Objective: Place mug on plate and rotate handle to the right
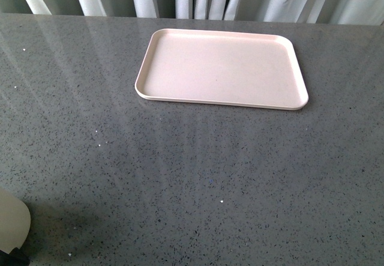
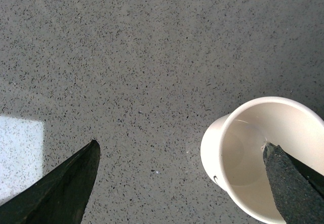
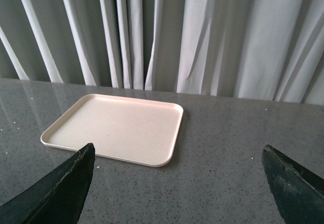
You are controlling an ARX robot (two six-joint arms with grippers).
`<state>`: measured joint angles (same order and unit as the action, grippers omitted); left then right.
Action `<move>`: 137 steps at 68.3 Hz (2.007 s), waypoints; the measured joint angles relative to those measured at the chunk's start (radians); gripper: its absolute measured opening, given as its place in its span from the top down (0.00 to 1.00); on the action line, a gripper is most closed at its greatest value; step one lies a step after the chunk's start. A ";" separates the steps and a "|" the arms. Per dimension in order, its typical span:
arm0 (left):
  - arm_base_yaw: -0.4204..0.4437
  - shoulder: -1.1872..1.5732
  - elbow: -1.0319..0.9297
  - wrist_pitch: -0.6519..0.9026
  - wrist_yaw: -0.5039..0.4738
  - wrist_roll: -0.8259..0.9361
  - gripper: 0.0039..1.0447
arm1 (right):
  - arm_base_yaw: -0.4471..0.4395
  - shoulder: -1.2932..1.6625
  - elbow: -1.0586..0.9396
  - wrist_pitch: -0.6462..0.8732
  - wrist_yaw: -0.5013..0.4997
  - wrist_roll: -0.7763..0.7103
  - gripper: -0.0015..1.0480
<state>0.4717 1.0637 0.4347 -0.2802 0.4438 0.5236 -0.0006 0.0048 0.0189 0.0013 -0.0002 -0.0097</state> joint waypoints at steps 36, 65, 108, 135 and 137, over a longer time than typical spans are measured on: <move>-0.093 0.148 -0.045 0.113 -0.067 -0.013 0.09 | 0.000 0.000 0.000 0.000 0.000 0.000 0.09; -0.151 0.266 -0.068 0.202 -0.086 -0.024 0.09 | 0.000 0.000 0.000 0.000 0.000 0.000 0.09; -0.229 0.318 -0.077 0.246 -0.115 -0.078 0.83 | 0.000 0.000 0.000 0.000 0.000 0.000 0.09; -0.263 0.198 -0.075 0.139 -0.116 -0.125 0.98 | 0.000 0.000 0.000 0.000 0.000 0.000 0.09; -0.275 0.184 -0.072 0.123 -0.117 -0.137 0.98 | 0.000 0.000 0.000 0.000 0.000 0.000 0.09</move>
<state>0.1967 1.2480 0.3630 -0.1570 0.3271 0.3866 -0.0006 0.0048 0.0189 0.0013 -0.0002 -0.0101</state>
